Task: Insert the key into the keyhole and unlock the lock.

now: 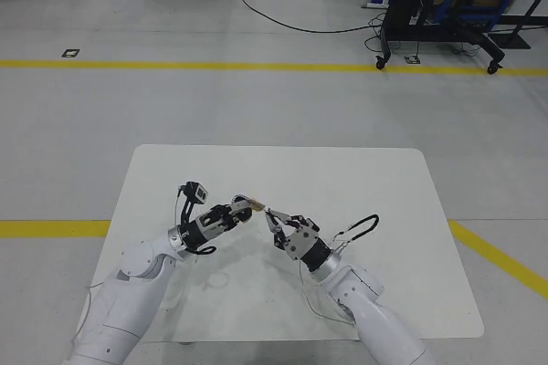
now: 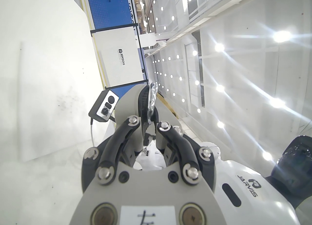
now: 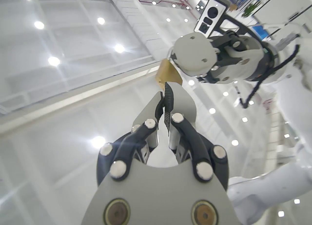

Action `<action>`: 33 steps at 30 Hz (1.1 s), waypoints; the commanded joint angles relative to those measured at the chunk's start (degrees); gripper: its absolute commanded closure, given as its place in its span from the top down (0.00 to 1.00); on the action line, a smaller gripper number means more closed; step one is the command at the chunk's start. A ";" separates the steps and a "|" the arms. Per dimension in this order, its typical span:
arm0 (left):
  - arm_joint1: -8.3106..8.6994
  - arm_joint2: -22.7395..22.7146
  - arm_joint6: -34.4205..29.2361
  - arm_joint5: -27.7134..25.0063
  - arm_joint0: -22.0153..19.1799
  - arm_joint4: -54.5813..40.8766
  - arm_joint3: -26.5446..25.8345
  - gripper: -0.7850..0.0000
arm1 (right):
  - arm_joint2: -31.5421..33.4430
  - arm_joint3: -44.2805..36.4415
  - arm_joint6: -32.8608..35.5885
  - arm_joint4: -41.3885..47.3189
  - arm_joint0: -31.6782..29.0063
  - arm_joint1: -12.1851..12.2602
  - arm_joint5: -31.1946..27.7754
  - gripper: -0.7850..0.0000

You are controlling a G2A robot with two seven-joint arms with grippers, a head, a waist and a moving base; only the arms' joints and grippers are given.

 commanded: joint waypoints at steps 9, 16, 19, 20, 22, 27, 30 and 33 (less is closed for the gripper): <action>0.03 -0.26 3.26 0.10 0.43 2.43 -0.72 0.00 | 1.14 -3.03 3.62 -13.58 0.61 0.99 -0.40 1.00; 0.24 -1.25 5.85 0.53 0.06 5.72 -2.20 0.00 | 7.85 -13.79 1.46 -37.68 -4.90 3.60 -2.92 1.00; 0.34 -0.87 6.19 1.36 -0.23 9.01 -3.54 0.00 | 14.31 -19.67 -0.51 -42.65 -9.80 4.64 -5.60 1.00; 0.36 -0.49 6.23 1.80 -0.39 10.50 -4.05 0.00 | 16.67 -21.55 -1.38 -43.80 -11.75 4.92 -6.59 1.00; 0.37 0.85 5.67 3.11 -0.94 14.00 -5.08 0.00 | 21.70 -25.18 -3.59 -47.49 -15.60 5.45 -8.76 1.00; -0.05 7.98 3.32 8.64 -4.41 27.61 -6.52 0.00 | 30.37 -31.83 -8.93 -52.69 -23.39 5.99 -11.40 1.00; -0.76 13.20 3.37 11.46 -6.97 34.77 -6.15 0.00 | 30.37 -31.83 -8.93 -52.69 -23.39 5.99 -11.40 1.00; -1.47 18.05 0.05 14.09 -9.94 39.78 -4.95 0.00 | 30.37 -31.83 -8.93 -52.69 -23.39 5.99 -11.40 1.00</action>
